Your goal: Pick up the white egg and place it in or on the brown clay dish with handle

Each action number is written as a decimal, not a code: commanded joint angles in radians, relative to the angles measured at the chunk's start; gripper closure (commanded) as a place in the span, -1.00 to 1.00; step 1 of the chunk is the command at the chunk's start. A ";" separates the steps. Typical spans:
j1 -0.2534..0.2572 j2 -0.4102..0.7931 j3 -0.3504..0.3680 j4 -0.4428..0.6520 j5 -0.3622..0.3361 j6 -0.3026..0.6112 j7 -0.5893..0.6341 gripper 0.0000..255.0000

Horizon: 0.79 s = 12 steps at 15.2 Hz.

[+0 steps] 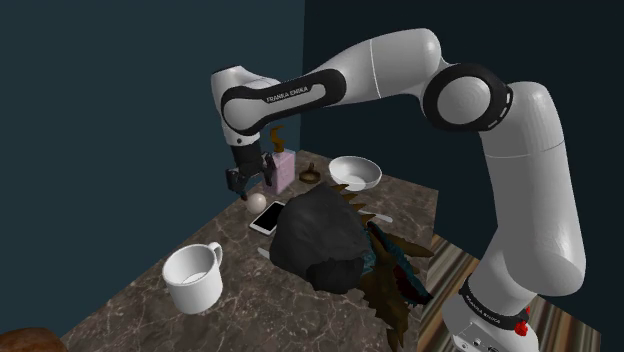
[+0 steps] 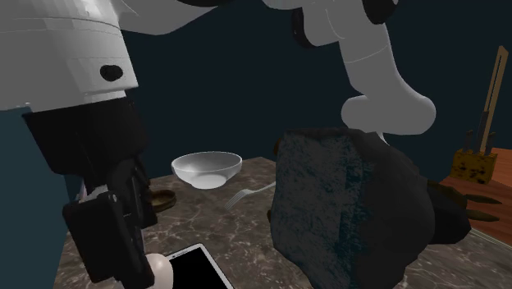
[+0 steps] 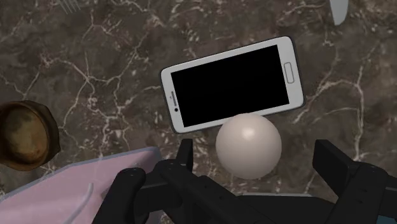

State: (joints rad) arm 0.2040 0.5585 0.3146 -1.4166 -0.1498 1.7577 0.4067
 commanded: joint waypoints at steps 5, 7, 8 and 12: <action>0.006 0.034 -0.005 -0.019 -0.011 0.048 0.007 -1.00; 0.004 0.036 -0.005 -0.043 -0.012 0.074 0.008 -1.00; 0.004 0.036 -0.006 -0.050 -0.013 0.081 0.009 -1.00; 0.004 0.036 -0.006 -0.050 -0.013 0.081 0.009 -1.00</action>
State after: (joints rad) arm 0.2080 0.5950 0.3088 -1.4654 -0.1628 1.8381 0.4152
